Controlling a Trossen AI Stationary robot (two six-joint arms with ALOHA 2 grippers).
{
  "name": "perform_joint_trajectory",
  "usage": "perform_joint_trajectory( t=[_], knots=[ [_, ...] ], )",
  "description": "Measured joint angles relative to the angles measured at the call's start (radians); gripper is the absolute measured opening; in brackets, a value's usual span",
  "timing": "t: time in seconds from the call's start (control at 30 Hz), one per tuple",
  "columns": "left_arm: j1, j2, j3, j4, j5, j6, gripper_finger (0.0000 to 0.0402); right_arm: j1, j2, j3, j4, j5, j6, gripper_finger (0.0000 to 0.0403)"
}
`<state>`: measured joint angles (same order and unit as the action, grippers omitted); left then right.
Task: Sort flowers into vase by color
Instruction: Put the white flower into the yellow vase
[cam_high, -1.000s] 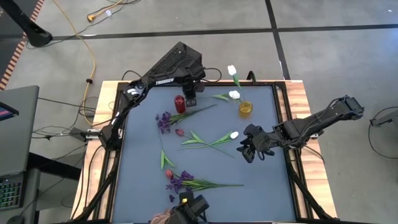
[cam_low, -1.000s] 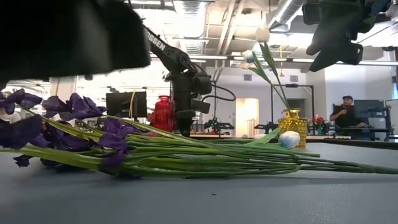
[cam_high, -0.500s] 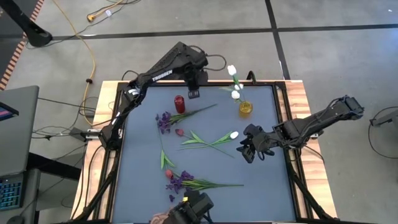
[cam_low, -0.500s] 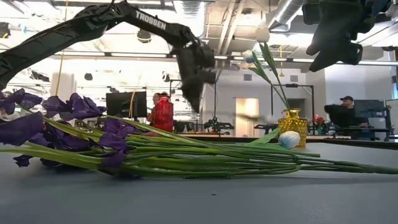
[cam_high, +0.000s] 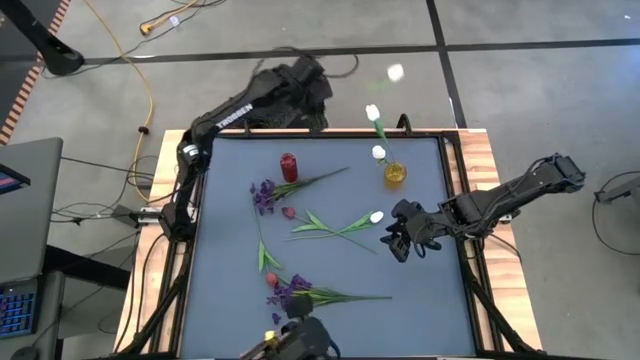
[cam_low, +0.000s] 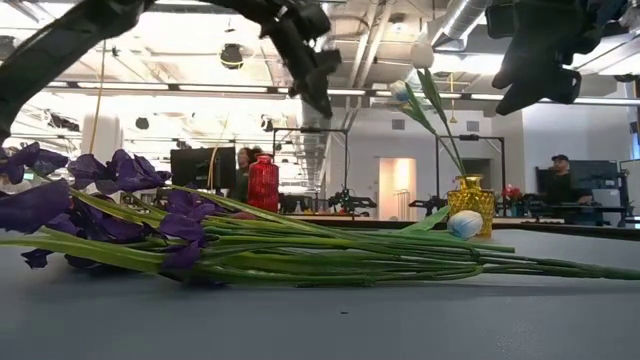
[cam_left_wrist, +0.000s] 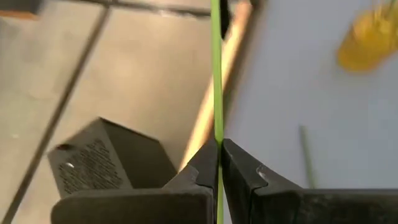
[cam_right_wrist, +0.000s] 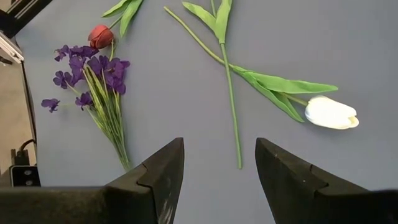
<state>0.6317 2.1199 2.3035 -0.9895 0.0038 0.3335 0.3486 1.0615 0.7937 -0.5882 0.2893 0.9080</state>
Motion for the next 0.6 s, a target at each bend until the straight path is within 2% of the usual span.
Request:
perform_joint_trajectory(
  t=[0.13, 0.23, 0.47, 0.6],
  knots=[
    [0.001, -0.079, 0.0, 0.026, 0.05, -0.014, 0.0, -0.018, 0.0, 0.0, 0.008, 0.001, -0.017, 0.0223],
    [-0.013, -0.144, 0.0, 0.029, 0.111, -0.015, 0.0, -0.039, -0.001, -0.001, 0.092, 0.001, -0.09, 0.0223],
    [-0.064, -0.286, 0.0, 0.041, 0.308, -0.071, 0.0, -0.137, -0.025, -0.001, 0.482, 0.001, -0.385, 0.0223],
    [-0.131, -0.335, 0.0, 0.028, 0.337, -0.098, 0.0, -0.205, -0.041, 0.0, 0.735, -0.001, -0.563, 0.0223]
  ],
)
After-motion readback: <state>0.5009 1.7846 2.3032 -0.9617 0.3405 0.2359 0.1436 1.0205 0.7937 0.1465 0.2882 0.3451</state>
